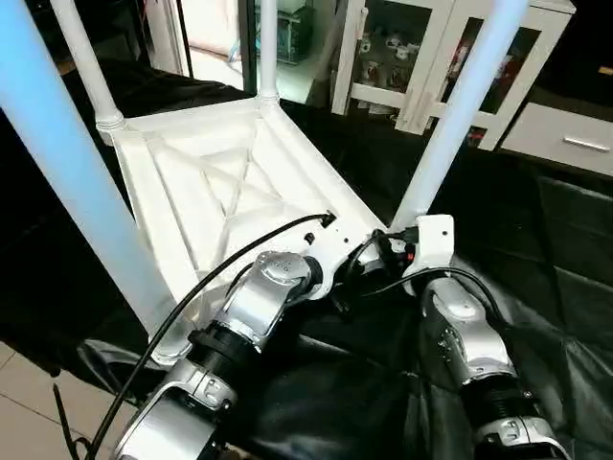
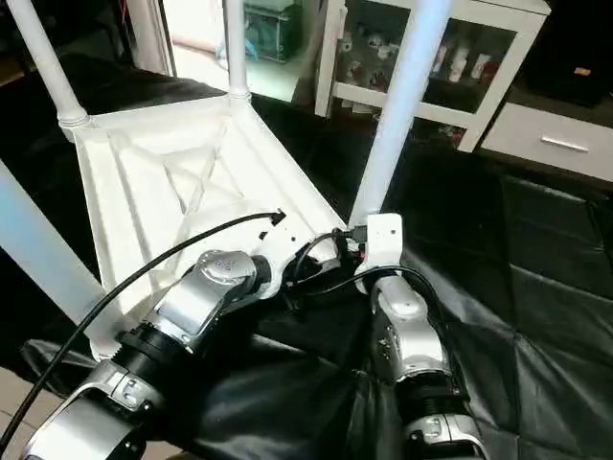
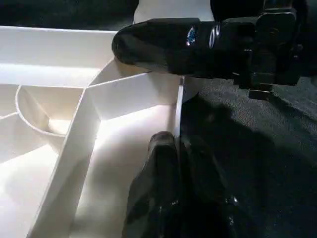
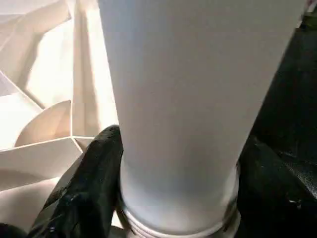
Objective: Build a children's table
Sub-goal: Rotate leg to tighten
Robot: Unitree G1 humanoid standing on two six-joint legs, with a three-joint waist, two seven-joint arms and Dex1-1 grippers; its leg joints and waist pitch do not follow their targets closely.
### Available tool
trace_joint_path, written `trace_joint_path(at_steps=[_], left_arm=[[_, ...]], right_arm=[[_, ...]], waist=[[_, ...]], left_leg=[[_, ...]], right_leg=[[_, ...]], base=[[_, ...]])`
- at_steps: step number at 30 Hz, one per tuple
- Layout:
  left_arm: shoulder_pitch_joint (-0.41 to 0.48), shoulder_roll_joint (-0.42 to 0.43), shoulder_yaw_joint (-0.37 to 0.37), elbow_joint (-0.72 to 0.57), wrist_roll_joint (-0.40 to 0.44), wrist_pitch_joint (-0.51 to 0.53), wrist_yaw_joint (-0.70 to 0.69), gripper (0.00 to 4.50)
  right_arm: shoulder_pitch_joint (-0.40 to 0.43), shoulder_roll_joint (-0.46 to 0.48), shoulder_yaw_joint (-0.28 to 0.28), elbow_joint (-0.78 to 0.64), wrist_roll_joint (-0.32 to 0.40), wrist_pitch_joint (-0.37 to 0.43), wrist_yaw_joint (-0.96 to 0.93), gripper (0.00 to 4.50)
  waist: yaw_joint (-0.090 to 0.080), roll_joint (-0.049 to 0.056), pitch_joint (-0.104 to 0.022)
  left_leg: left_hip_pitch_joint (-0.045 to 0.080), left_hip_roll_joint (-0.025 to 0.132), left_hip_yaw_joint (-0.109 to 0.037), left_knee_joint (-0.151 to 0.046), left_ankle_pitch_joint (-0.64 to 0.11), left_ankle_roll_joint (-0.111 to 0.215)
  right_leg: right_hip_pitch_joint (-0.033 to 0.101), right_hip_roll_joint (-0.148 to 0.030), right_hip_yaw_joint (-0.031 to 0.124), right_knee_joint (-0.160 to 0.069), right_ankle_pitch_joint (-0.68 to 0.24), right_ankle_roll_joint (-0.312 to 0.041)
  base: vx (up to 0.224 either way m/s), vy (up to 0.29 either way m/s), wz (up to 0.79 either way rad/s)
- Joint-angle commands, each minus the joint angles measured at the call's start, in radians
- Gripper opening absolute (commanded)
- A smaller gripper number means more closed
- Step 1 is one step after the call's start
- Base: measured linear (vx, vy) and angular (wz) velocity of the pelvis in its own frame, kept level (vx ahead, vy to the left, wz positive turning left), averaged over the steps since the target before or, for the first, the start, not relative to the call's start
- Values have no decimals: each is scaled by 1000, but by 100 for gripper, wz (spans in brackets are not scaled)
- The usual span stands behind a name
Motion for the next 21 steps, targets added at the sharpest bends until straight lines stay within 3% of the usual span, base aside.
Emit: trace_joint_path(at_steps=[1,4,6,8,10,12,14,16,17,19,21], left_arm=[[0,6,25,50,21,-14,89,0],[12,29,31,40,21,-24,74,0],[22,47,31,23,21,-35,54,0],[37,67,33,5,20,-33,39,0],[59,92,34,-24,16,-31,19,0],[88,127,26,-65,7,-46,-23,0],[117,164,18,-106,-3,-66,-66,0],[137,185,14,-134,-14,-78,-101,0],[151,200,12,-157,-22,-77,-122,0],[181,236,3,-204,-43,-100,-182,0],[224,273,2,-274,-89,-106,-257,0]], right_arm=[[54,53,84,6,-6,12,98,272],[58,54,72,-14,16,2,114,272],[66,56,56,-42,52,3,144,342],[71,53,43,-66,82,6,175,348],[80,38,38,-92,94,-5,198,362],[92,12,33,-124,108,-10,232,385],[102,-18,29,-155,126,-1,273,392],[108,-37,26,-172,133,1,295,413],[111,-51,22,-183,140,12,316,426],[112,-84,14,-201,139,15,351,437],[110,-133,11,-225,160,38,439,437]], waist=[[2,-9,-53],[3,-8,-50],[3,-8,-50],[3,-9,-49],[-7,-12,-44],[-15,-12,-42],[-24,-13,-42],[-26,-8,-40],[-26,-11,-41],[-24,-9,-41],[-20,-5,-43]], left_leg=[[3,89,-42,-87,-154,78],[3,91,-44,-92,-185,70],[2,92,-45,-93,-191,64],[-1,94,-46,-94,-191,70],[-12,95,-53,-100,-214,69],[-9,96,-55,-101,-247,54],[-19,95,-59,-103,-243,54],[-15,96,-59,-103,-245,54],[-9,95,-56,-101,-248,53],[-8,96,-52,-100,-222,60],[-7,97,-49,-97,-180,75]], right_leg=[[33,-78,48,-72,-220,-214],[32,-77,48,-76,-266,-205],[33,-79,49,-77,-270,-199],[35,-80,50,-75,-259,-199],[41,-85,48,-80,-319,-188],[34,-86,49,-88,-391,-173],[40,-86,49,-86,-396,-166],[33,-85,50,-89,-406,-162],[29,-83,51,-89,-400,-169],[29,-81,53,-84,-360,-184],[32,-78,52,-74,-273,-212]], base=[[0,0,0],[0,0,0],[0,0,0],[0,0,0],[0,0,0],[0,0,0],[0,0,0],[0,0,0],[0,0,0],[0,0,0],[0,0,0]])
